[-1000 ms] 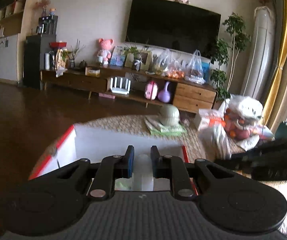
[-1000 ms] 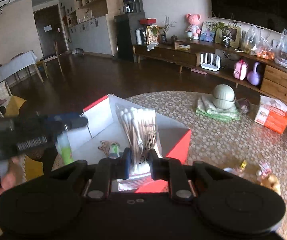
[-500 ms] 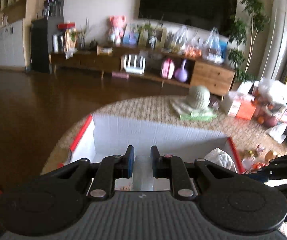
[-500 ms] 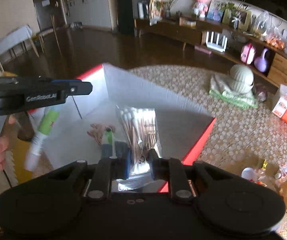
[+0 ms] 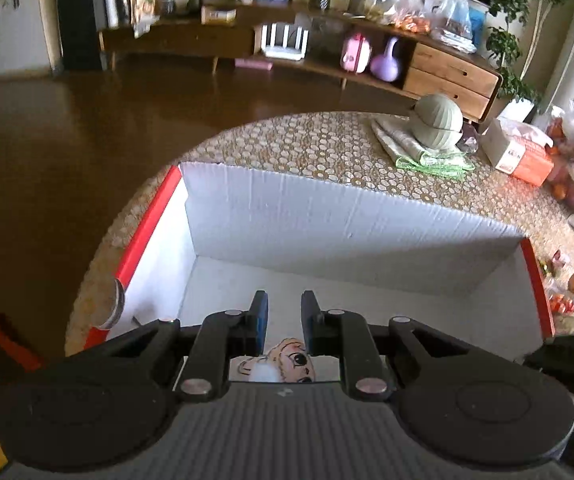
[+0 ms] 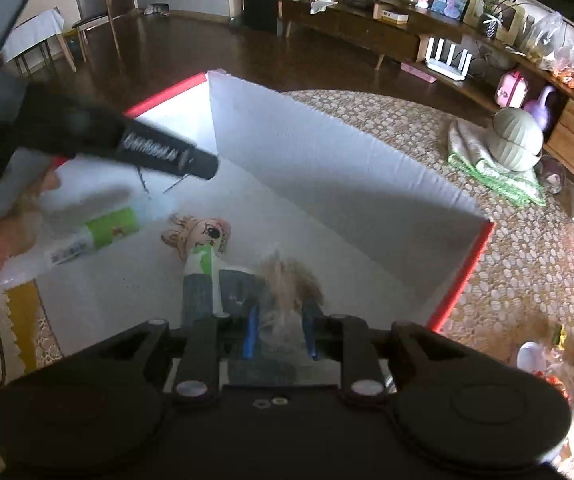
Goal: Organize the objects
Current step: 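Carry the marker and swab bag into the red box and open both tools, then withdraw both tools from the box toward the remaining table items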
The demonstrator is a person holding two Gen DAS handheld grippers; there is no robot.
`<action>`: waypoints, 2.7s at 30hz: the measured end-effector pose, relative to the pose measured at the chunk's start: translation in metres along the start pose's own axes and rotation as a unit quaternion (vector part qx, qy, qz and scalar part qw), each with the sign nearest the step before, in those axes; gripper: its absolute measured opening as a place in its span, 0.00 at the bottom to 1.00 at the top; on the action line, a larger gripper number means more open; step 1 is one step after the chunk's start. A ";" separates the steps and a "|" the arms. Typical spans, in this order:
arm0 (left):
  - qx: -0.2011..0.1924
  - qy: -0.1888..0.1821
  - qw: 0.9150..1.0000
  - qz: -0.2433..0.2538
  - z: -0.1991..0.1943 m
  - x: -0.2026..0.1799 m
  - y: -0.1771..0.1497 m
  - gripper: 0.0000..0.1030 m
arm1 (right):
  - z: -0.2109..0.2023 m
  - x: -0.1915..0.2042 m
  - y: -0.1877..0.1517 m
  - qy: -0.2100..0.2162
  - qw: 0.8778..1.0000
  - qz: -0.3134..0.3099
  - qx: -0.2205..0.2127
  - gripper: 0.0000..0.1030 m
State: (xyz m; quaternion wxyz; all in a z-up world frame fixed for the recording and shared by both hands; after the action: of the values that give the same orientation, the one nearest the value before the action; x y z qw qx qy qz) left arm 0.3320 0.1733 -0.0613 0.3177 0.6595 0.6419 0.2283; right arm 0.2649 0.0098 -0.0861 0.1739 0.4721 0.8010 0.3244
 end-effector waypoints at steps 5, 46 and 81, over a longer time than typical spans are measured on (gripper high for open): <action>0.018 0.004 1.000 -0.009 0.005 0.001 0.000 0.16 | -0.003 0.000 0.000 0.009 1.000 -0.009 -0.004 0.37; -0.109 0.010 0.994 0.020 -0.162 -0.064 -0.066 0.20 | -0.180 -0.014 -0.049 0.040 0.988 0.050 -0.141 0.61; -0.130 -0.104 0.978 0.129 -0.141 -0.235 -0.152 1.00 | -0.235 -0.163 -0.184 -0.116 0.970 0.145 -0.159 0.81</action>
State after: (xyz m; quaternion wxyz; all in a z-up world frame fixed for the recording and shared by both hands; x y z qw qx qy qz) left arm 0.1087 -0.0465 -0.0470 0.4338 0.7098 0.4798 0.2791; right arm 0.0894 -0.2791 -0.0451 0.2900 0.5838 0.6364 0.4125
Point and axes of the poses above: each gripper's, at about its wrist camera, not at the fingertips, and z roughly the way its jaws point, x to its left, y to its top, the point moved 4 cm from there along z, roughly the way its jaws point, and after that the axes turned 8 degrees about -x, right-handed, at the moved point
